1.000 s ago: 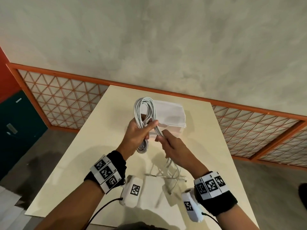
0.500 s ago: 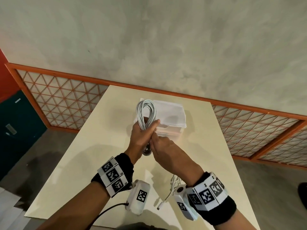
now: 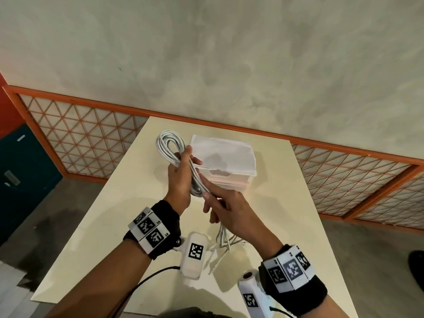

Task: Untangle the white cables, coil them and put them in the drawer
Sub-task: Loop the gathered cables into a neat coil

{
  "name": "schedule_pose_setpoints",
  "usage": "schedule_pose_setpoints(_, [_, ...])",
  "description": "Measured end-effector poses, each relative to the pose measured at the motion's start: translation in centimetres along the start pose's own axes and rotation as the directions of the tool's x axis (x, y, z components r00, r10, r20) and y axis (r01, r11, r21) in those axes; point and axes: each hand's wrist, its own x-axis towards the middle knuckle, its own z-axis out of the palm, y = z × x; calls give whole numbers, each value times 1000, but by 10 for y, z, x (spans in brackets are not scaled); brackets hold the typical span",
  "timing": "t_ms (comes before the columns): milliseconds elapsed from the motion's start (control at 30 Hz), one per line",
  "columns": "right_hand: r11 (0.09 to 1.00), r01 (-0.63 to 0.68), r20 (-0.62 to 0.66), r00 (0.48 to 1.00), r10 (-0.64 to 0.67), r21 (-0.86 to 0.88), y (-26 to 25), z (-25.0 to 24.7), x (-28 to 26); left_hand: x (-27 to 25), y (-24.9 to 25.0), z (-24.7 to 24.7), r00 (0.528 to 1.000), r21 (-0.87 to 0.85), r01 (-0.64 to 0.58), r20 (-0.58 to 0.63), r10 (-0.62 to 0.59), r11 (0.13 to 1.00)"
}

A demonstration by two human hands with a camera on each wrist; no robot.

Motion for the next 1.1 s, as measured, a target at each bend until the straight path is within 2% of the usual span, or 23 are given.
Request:
schedule_pose_setpoints(100, [994,61,154,987,-46,-92,0,-1,0,2,0,-1,983,-131,151,128,-134,980])
schedule_pose_setpoints(200, [975,90,267,963,-32,-205,6,-4,0,3,2,-2,950,-214,265,226,-217,940])
schedule_pose_setpoints(367, [956,59,356,933,49,-287,13,0,-1,4,0,-2,943,-367,327,179,-279,871])
schedule_pose_setpoints(533, [980,109,447,894,-22,-169,22,-3,-9,13,-1,-10,958,-492,284,103,-269,823])
schedule_pose_setpoints(633, [999,32,366,930,-37,19,28,-14,-15,20,6,-15,967,-533,254,108,-233,807])
schedule_pose_setpoints(733, [978,-80,243,970,32,191,37,-26,-15,21,9,-14,969,-515,245,133,-206,821])
schedule_pose_setpoints(800, [983,-115,145,985,94,145,42,-31,-12,18,8,-12,970,-477,240,153,-189,845])
schedule_pose_setpoints(900, [995,-92,66,993,93,-26,37,-39,-8,13,7,-7,982,-351,169,139,-127,921])
schedule_pose_setpoints(1000, [985,-26,-4,1000,26,-171,21,-54,-4,6,6,-1,988,-164,64,152,-39,984])
schedule_pose_setpoints(1100, [952,62,-19,997,-71,-299,1,-68,4,-4,6,9,968,8,13,252,-15,1000])
